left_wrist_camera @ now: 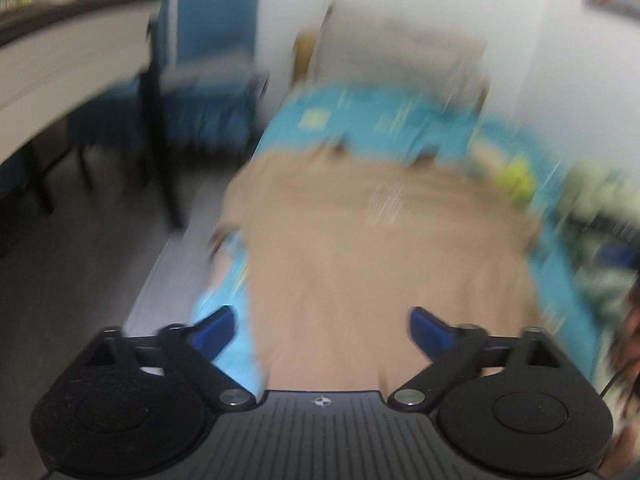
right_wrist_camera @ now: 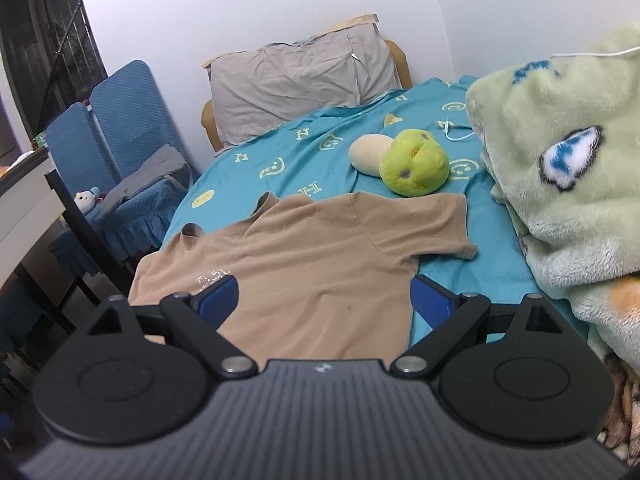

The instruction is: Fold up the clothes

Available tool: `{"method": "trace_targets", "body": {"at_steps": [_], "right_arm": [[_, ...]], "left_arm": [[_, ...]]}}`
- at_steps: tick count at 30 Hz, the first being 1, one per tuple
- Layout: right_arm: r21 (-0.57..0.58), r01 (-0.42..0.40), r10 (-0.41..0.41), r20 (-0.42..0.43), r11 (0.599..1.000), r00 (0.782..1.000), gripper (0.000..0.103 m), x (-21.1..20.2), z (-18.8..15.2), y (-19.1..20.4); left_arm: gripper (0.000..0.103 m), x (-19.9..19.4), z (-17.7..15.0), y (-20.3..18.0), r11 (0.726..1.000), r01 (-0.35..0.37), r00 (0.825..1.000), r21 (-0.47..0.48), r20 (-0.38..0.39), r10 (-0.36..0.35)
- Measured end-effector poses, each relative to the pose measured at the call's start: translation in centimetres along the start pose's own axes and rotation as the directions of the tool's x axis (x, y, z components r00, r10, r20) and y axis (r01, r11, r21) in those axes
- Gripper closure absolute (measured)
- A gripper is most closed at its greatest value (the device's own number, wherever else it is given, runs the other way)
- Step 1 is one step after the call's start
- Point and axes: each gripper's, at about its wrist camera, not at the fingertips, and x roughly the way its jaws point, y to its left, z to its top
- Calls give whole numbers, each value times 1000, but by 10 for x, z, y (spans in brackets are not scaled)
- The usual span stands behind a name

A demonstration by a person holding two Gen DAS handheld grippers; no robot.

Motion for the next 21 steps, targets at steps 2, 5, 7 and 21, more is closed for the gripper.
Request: {"method": "trace_targets", "body": {"at_steps": [2, 5, 7, 21], "right_arm": [[-6, -3, 3, 4, 1000, 1000, 9, -4, 0, 1], [-16, -29, 30, 36, 999, 999, 9, -16, 2, 3], [-23, -31, 32, 45, 999, 998, 9, -17, 2, 5], [430, -149, 150, 33, 891, 988, 9, 22, 26, -73]], "left_arm": [[0, -1, 5, -21, 999, 13, 996, 37, 91, -16], [0, 9, 11, -52, 989, 22, 988, 144, 149, -44], [0, 23, 10, -66, 988, -23, 984, 154, 175, -4], [0, 131, -58, -40, 996, -35, 986, -79, 158, 47]]}}
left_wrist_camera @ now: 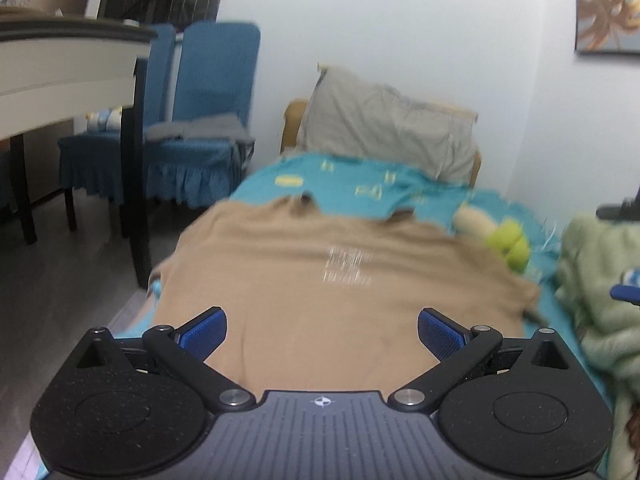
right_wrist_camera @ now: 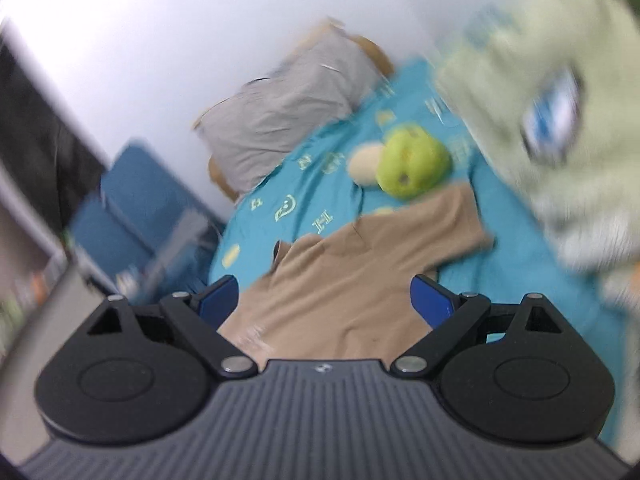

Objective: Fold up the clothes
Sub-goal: 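Grasp a sleeve with the right gripper and fold it onto the shirt body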

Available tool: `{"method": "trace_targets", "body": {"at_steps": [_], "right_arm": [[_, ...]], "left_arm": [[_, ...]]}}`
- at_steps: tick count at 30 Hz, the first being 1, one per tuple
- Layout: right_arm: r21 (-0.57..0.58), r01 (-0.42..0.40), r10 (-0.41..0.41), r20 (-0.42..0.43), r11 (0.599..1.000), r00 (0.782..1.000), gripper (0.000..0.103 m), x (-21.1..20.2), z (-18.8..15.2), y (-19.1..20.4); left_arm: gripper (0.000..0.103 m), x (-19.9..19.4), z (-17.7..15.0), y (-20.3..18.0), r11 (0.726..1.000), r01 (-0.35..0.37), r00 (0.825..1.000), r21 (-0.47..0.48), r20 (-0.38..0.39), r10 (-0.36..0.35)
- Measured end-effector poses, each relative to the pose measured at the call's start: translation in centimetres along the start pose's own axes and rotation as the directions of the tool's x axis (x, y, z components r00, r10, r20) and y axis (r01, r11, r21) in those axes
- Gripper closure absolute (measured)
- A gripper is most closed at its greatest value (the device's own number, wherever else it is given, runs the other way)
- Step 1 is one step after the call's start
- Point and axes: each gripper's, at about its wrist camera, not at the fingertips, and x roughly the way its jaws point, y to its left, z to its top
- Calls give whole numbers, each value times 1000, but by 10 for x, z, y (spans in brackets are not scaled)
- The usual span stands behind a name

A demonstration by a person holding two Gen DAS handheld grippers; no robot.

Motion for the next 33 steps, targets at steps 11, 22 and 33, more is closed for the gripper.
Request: {"method": "trace_targets", "body": {"at_steps": [11, 22, 33], "right_arm": [[436, 29, -47, 30, 899, 998, 8, 113, -22, -101], [109, 76, -87, 108, 991, 990, 7, 189, 2, -107], [64, -10, 4, 106, 998, 994, 15, 211, 18, -109]], "left_arm": [[0, 33, -15, 13, 999, 11, 997, -39, -80, -14], [0, 71, -24, 28, 996, -5, 985, -94, -172, -12], [0, 84, -33, 22, 998, -39, 981, -53, -190, 29]]}}
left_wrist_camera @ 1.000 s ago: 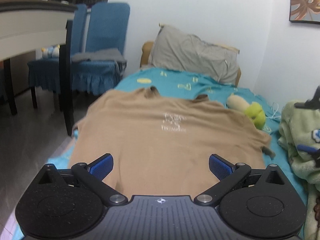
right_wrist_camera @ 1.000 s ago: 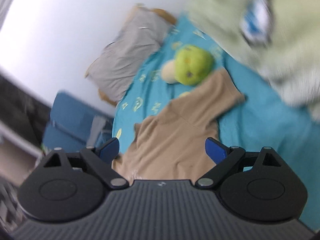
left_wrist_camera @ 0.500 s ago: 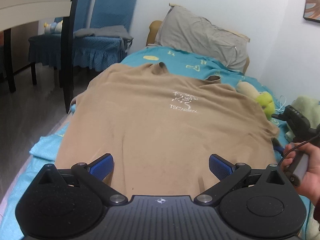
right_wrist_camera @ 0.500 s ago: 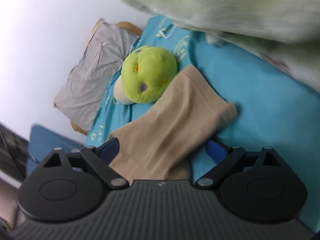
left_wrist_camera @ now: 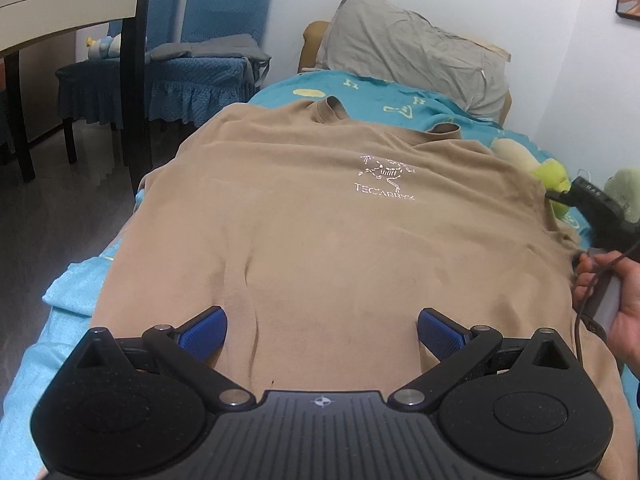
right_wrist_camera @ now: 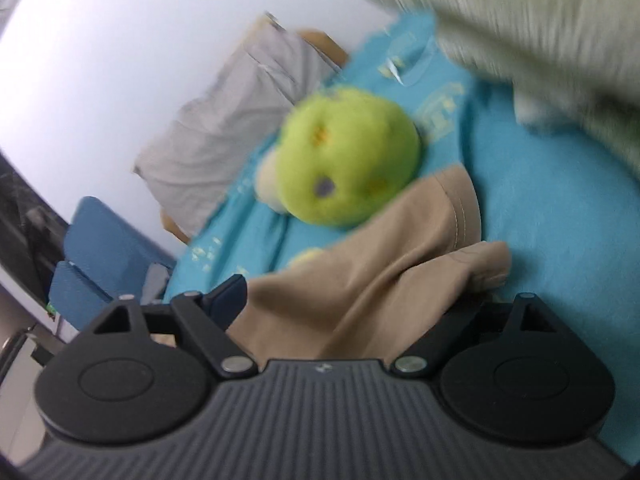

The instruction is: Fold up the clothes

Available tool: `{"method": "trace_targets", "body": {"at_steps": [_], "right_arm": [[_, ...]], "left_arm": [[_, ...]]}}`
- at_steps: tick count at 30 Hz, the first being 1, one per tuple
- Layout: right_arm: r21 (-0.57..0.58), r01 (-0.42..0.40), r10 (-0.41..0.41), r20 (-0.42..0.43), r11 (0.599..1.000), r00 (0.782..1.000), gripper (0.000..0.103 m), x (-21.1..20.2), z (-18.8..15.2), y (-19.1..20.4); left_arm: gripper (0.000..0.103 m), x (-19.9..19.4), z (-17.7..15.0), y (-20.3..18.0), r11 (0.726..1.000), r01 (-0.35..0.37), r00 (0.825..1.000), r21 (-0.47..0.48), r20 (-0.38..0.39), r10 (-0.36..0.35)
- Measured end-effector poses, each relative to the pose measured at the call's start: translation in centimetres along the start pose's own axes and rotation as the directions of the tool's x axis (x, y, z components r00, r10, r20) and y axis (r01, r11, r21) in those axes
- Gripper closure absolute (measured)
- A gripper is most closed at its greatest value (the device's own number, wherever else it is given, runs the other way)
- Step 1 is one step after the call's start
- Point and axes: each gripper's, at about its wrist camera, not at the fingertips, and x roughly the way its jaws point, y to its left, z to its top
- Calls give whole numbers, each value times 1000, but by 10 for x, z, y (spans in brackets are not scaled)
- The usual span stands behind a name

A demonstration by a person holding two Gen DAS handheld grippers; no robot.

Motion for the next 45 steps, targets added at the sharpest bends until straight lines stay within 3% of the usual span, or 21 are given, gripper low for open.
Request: {"method": "trace_targets", "body": {"at_steps": [1, 4, 6, 7, 10, 12, 18, 22, 25, 26, 29, 31, 32, 33, 34, 40, 45], "right_arm": [[9, 14, -14, 2, 1000, 1000, 17, 1, 0, -1], [21, 64, -65, 19, 998, 998, 41, 2, -2, -1], [-13, 84, -84, 31, 996, 996, 87, 1, -3, 5], [-57, 81, -79, 45, 995, 996, 93, -1, -5, 11], [-287, 95, -54, 148, 953, 988, 93, -17, -19, 47], [-421, 158, -75, 206, 893, 976, 94, -24, -28, 83], [-692, 163, 50, 277, 703, 960, 94, -56, -74, 210], [-805, 63, 81, 136, 590, 987, 94, -42, -143, 267], [-854, 6, 23, 21, 521, 1000, 93, -17, -200, 278], [-857, -14, -11, -23, 515, 1000, 93, -6, -213, 276], [-833, -55, -64, -108, 550, 992, 91, 9, -227, 263], [-806, -86, -71, -156, 585, 985, 81, 14, -221, 261], [-784, -117, -56, -189, 610, 980, 55, 19, -215, 261], [-761, -143, -33, -211, 632, 977, 20, 12, -210, 260], [-751, -155, -4, -206, 642, 979, 9, 5, -205, 263], [-698, -205, 69, -218, 685, 973, 6, -65, -161, 276], [-597, -211, 86, -231, 774, 969, 6, -158, -114, 271]], "left_arm": [[0, 0, 0, -1, 1000, -5, 1000, -2, -2, 5], [0, 2, 2, -3, 1000, -24, 1000, 2, -1, 24], [0, 3, 2, -4, 999, -37, 999, 8, 3, 37], [0, 4, 2, -5, 999, -43, 999, 12, 5, 43], [0, 3, 4, -4, 998, -57, 998, 16, 9, 57], [0, 1, 9, -2, 998, -61, 998, 15, 7, 61], [1, -14, 34, 13, 990, -137, 989, 12, 58, 136], [1, -27, 44, 34, 976, -219, 970, -6, 108, 218], [0, -30, 48, 53, 968, -245, 965, -48, 88, 249], [1, -31, 48, 60, 966, -248, 964, -69, 80, 253], [1, -33, 51, 78, 956, -260, 961, -137, 60, 270], [1, -35, 53, 85, 948, -263, 959, -178, 61, 277], [1, -37, 54, 87, 945, -264, 957, -194, 66, 281], [1, -39, 53, 89, 942, -267, 955, -204, 74, 286], [1, -40, 53, 90, 940, -269, 954, -209, 77, 290], [1, -49, 51, 84, 948, -248, 960, -198, 82, 268], [1, -62, 47, 63, 971, -201, 971, -130, 106, 215]]}}
